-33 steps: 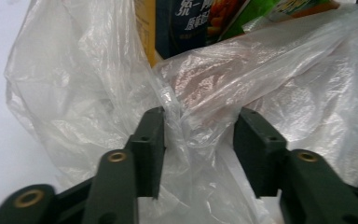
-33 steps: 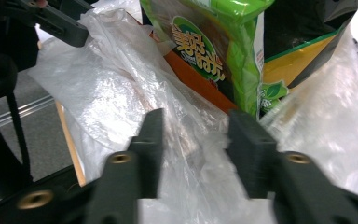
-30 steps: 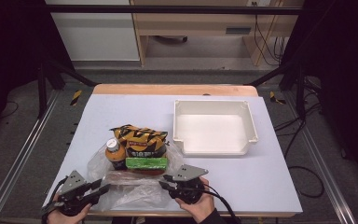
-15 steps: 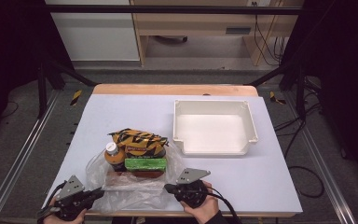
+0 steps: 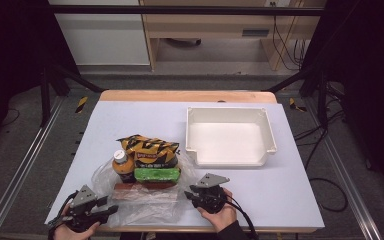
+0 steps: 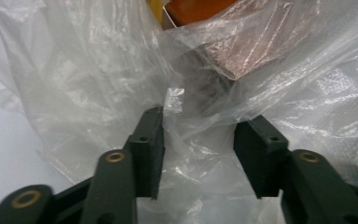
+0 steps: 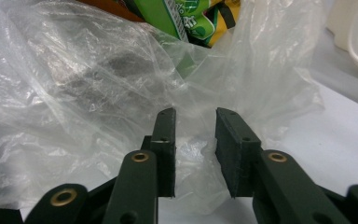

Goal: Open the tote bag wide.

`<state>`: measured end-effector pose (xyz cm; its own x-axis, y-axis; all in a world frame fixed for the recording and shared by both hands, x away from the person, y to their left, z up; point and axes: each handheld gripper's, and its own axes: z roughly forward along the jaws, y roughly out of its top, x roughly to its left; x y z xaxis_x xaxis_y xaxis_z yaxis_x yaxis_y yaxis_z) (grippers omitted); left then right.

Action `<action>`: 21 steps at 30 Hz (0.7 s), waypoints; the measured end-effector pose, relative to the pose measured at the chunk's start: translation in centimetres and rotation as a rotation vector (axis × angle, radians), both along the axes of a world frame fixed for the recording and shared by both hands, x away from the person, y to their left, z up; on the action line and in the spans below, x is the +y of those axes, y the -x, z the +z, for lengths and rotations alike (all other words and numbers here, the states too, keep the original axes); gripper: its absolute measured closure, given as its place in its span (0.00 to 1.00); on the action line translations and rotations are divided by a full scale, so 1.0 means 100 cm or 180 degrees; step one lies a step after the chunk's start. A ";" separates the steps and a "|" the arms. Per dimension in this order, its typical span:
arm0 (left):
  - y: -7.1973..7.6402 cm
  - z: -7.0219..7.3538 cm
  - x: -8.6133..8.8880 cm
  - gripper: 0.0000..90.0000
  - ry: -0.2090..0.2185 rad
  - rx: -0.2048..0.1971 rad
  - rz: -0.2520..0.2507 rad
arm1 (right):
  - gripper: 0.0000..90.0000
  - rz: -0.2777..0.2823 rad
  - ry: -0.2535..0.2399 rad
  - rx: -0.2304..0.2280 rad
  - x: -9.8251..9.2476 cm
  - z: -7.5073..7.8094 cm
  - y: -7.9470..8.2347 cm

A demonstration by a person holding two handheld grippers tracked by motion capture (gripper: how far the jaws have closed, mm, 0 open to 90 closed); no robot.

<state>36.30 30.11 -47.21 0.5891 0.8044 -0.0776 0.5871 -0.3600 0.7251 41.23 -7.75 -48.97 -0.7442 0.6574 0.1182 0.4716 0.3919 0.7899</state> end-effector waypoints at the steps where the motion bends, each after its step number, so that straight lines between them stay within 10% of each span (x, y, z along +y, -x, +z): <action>1: 0.000 0.001 0.001 0.48 0.0014 -0.0036 -0.0023 | 0.72 0.0007 -0.0002 -0.0011 0.000 0.000 0.000; 8: 0.005 0.023 0.009 0.24 0.0343 -0.0411 0.0126 | 0.58 0.0052 -0.0211 -0.0205 -0.010 0.018 0.006; 21: -0.010 0.071 0.017 0.22 0.0560 -0.0855 0.0343 | 0.47 0.0053 -0.0642 -0.0616 -0.022 0.070 0.012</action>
<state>37.34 31.86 -40.11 0.5197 0.8511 -0.0742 0.3945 -0.1620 0.9045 40.03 -10.00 -41.93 -0.7761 0.6226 0.0999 0.2991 0.2241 0.9275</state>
